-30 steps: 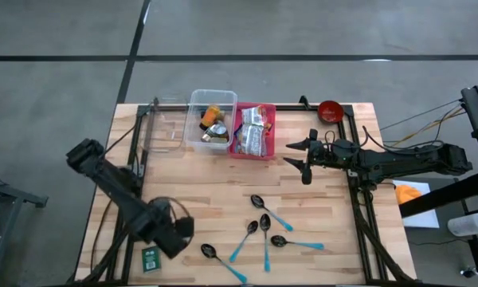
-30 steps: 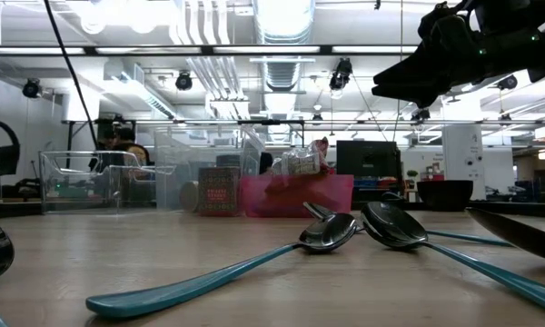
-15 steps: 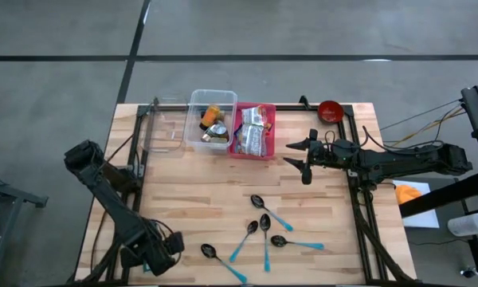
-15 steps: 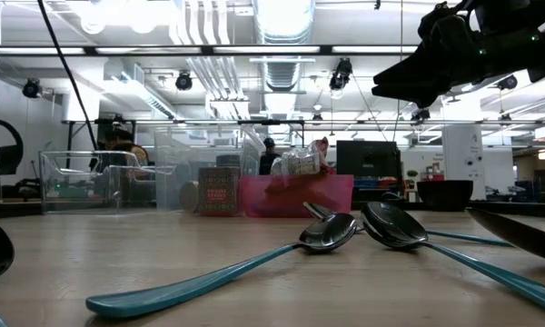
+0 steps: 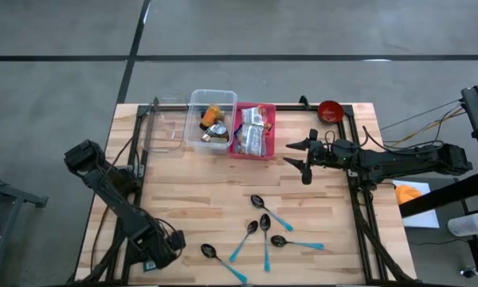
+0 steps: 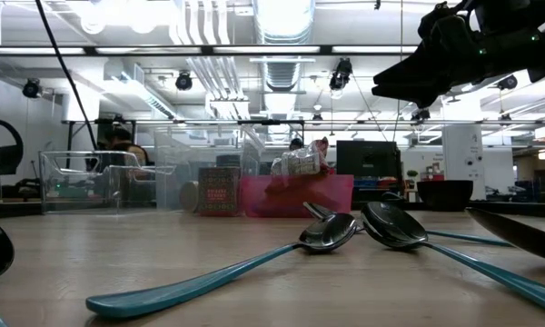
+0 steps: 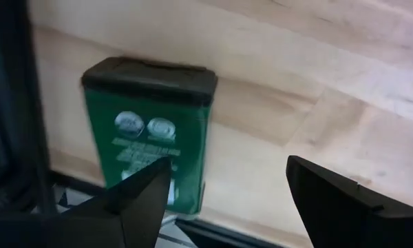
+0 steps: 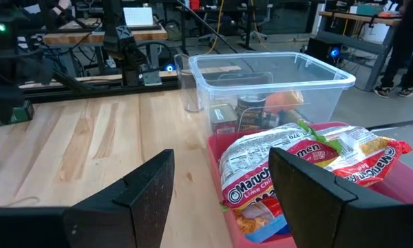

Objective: Pick & Place Food Item
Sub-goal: Put the black seasoning can into the right transparent bin

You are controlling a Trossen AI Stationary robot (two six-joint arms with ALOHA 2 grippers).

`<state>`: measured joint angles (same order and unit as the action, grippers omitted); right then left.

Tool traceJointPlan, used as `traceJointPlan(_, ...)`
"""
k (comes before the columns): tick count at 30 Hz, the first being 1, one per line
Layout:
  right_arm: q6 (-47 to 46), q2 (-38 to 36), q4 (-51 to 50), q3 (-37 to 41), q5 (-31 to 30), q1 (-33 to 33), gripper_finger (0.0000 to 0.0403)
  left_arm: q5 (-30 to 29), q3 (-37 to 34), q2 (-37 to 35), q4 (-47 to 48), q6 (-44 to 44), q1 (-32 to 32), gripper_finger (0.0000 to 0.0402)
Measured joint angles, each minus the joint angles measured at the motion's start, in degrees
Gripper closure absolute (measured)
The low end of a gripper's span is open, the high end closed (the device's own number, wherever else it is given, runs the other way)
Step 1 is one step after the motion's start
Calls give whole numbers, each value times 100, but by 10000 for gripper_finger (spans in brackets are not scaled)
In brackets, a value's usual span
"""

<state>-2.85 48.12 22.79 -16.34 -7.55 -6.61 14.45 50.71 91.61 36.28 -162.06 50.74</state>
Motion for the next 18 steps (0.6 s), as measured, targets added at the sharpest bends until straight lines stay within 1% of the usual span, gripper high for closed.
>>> traceJointPlan(3, -2, -1, 0, -1, -2, -1, 168, -19, -159, -24, -209, 2, 0, 112)
traceJointPlan(6, -7, 0, -1, -2, -1, -1, 168, -83, -172, -39, -215, 3, 0, 112)
traceJointPlan(12, -4, 0, -2, -2, -2, -2, 168, -544, -171, -103, -83, 11, -7, 112)
traceJointPlan(18, 0, 0, 0, 0, -1, -2, 168, -1072, -163, -114, 7, 449, -90, 112)
